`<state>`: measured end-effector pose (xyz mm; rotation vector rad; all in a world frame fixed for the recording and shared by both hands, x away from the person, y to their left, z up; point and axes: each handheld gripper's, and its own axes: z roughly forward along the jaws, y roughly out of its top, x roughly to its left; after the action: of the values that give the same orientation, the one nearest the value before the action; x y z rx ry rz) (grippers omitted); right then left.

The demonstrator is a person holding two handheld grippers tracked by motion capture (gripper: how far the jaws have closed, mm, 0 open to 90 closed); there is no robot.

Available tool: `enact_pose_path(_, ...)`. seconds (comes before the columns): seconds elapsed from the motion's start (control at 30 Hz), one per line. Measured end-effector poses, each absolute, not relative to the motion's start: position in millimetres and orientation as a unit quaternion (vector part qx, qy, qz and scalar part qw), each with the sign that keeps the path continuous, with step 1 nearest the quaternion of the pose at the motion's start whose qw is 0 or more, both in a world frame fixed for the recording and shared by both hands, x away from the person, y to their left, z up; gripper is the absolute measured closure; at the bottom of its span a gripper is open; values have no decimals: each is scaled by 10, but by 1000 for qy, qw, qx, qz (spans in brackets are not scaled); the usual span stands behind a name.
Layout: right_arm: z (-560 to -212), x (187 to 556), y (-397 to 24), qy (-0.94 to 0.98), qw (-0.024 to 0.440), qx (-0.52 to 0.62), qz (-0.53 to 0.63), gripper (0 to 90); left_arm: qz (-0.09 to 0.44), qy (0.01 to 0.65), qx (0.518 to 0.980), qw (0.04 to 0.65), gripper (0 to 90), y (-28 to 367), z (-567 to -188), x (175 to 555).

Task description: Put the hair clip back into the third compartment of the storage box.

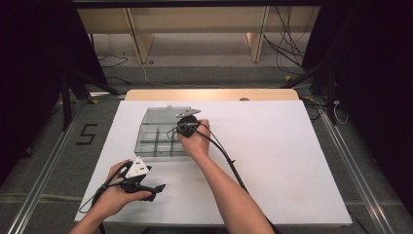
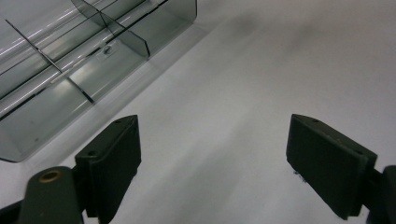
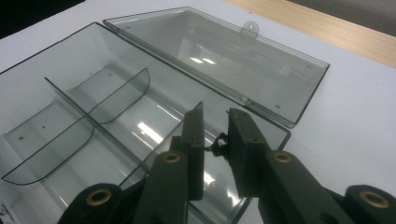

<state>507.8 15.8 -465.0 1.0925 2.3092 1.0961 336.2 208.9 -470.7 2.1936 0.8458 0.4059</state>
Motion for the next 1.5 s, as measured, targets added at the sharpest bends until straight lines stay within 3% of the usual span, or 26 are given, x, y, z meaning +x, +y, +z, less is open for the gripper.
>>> enact_pose_path(0.8,-4703,5094,179,820,178,389,380,763,158,330,854,369,175,2090,-4708,3363)
enact_pose_path(1.5,-4612,5057,145,812,176,394,392,612,159,329,855,369,175,2088,-4707,3364)
